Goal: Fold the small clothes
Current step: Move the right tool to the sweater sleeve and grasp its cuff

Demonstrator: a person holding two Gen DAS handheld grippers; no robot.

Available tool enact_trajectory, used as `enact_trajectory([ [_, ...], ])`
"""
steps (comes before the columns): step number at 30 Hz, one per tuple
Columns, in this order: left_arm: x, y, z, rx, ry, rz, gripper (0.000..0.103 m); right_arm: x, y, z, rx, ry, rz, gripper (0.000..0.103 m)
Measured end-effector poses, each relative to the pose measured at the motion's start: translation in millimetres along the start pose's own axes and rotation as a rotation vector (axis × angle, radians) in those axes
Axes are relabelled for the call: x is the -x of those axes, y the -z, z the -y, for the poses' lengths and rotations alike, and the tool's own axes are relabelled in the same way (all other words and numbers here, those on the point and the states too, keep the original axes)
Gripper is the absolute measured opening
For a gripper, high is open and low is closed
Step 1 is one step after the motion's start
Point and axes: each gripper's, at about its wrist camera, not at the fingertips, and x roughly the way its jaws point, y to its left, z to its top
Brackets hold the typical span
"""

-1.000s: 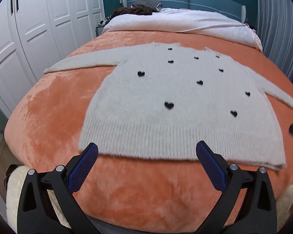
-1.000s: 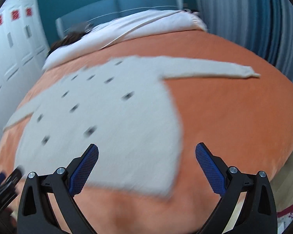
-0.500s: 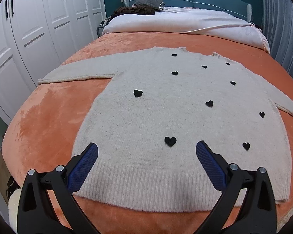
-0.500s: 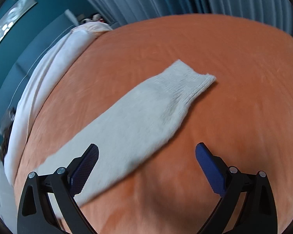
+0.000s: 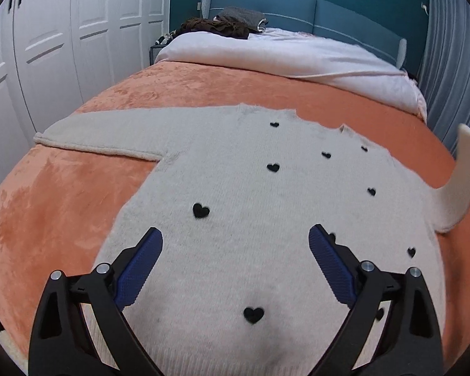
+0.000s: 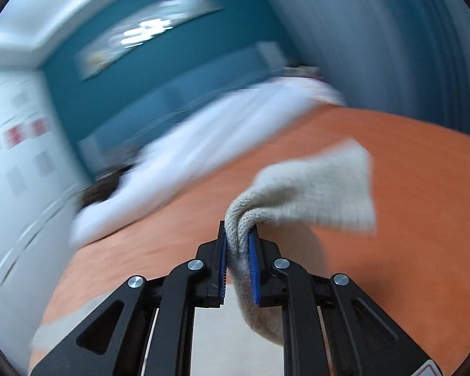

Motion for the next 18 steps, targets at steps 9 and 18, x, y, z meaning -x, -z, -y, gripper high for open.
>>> enact_trajectory([
  [9,-44,-57,-9,0.182,0.220,-0.076,0.098,-79,155,-161,0.232,-0.292,-0.372,0.037],
  [18,-163,-76,-10,0.382,0.273,-0.296,0.098,-30,182,-23,-0.160,-0.054,-0.393,0.049],
])
